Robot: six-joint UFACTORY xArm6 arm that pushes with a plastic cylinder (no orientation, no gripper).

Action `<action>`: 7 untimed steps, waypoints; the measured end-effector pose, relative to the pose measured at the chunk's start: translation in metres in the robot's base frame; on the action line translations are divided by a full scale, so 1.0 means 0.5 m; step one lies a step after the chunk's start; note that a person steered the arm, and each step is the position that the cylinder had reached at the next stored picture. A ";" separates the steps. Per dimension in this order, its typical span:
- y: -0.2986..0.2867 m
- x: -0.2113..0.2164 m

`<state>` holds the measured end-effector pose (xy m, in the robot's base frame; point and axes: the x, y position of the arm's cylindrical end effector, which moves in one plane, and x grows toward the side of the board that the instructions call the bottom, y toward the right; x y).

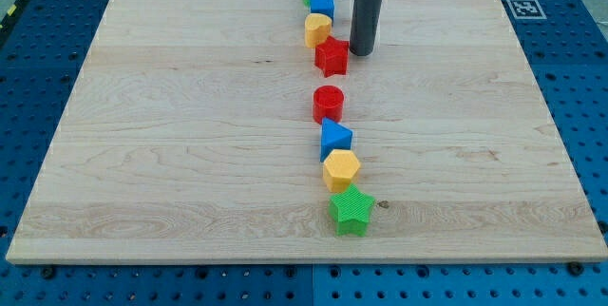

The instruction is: Slide the red star left a bit

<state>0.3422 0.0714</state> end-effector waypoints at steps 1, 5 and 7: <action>-0.014 0.008; -0.026 0.011; -0.026 0.029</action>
<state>0.3567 0.0583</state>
